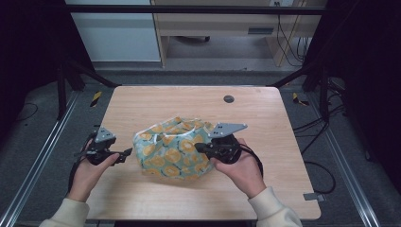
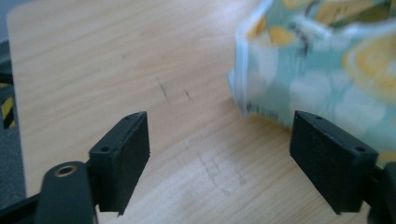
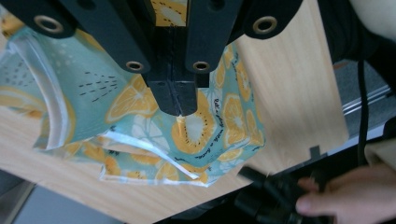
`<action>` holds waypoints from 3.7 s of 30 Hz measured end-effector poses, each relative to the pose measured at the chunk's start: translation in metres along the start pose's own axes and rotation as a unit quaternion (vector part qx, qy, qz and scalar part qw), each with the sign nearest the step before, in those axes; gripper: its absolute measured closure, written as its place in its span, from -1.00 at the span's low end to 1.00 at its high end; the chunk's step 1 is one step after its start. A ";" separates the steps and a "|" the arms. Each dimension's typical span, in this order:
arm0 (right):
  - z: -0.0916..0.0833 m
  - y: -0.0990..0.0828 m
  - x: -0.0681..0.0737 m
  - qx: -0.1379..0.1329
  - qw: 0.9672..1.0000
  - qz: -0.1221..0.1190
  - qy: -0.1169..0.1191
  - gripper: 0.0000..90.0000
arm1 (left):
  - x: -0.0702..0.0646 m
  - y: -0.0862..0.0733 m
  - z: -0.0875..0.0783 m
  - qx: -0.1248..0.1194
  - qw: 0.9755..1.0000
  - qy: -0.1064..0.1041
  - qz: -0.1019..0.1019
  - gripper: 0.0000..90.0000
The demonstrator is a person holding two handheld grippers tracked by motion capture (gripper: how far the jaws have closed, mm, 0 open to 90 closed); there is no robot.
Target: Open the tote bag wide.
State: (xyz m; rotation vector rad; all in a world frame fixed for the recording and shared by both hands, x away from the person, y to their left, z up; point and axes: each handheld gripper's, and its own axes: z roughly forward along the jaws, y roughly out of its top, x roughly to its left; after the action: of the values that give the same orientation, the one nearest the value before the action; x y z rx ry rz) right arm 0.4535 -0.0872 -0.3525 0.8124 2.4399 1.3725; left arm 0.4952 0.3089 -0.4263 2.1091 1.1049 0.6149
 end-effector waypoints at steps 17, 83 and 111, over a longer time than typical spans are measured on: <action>0.012 -0.022 0.003 0.018 1.000 0.000 0.007 1.00 | -0.001 0.054 0.043 0.055 0.996 -0.046 0.043 -0.42; -0.005 -0.110 -0.002 0.054 0.995 0.042 -0.071 0.99 | -0.080 -0.004 -0.017 0.023 0.977 -0.167 0.132 1.00; -0.009 -0.109 0.005 0.053 0.995 0.037 -0.071 0.52 | -0.076 -0.031 0.004 0.066 0.977 -0.161 0.126 0.99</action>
State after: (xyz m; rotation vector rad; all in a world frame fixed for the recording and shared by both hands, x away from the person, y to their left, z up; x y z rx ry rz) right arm 0.4069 -0.1351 -0.4389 0.9982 2.4110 1.1730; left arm 0.4413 0.2559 -0.4591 2.3825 0.7219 0.3004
